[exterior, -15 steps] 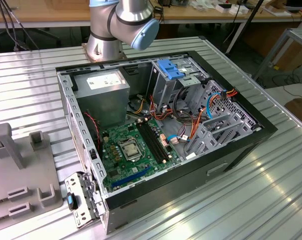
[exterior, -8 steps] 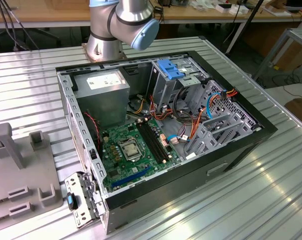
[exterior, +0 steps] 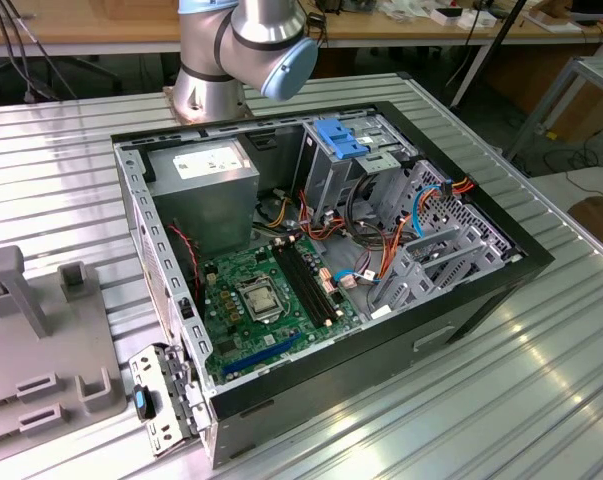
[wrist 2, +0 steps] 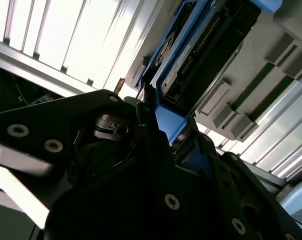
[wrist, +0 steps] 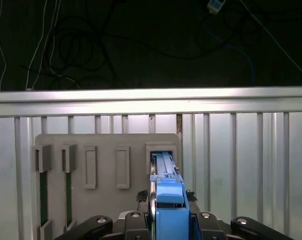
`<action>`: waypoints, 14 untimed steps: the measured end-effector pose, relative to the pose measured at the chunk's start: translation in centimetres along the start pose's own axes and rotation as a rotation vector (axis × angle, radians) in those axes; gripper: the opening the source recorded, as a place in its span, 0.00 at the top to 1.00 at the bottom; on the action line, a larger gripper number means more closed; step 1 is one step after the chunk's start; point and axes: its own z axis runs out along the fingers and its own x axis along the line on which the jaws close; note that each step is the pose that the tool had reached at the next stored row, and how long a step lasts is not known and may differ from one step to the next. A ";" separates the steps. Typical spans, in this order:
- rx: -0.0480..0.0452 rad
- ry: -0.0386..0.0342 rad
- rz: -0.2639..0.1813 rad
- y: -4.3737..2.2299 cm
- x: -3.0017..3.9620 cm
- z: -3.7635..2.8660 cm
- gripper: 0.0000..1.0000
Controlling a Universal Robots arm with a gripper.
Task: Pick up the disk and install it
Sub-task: 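Pick up the disk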
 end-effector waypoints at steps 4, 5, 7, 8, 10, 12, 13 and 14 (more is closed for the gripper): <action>0.0001 0.0045 0.000 -0.03 -0.01 -0.85 0.63; 0.0001 0.0054 0.000 -0.03 -0.01 -1.04 0.63; 0.0002 0.0083 0.000 -0.06 -0.02 -1.78 0.63; 0.0001 0.0093 0.000 -0.07 -0.02 -2.08 0.63; 0.0002 0.0116 0.000 -0.08 -0.03 -2.60 0.63; 0.0004 0.0142 0.000 -0.10 -0.04 -3.07 0.63; 0.0004 0.0155 0.000 -0.11 -0.04 -3.29 0.63; 0.0003 0.0181 -0.001 -0.13 -0.05 -3.69 0.63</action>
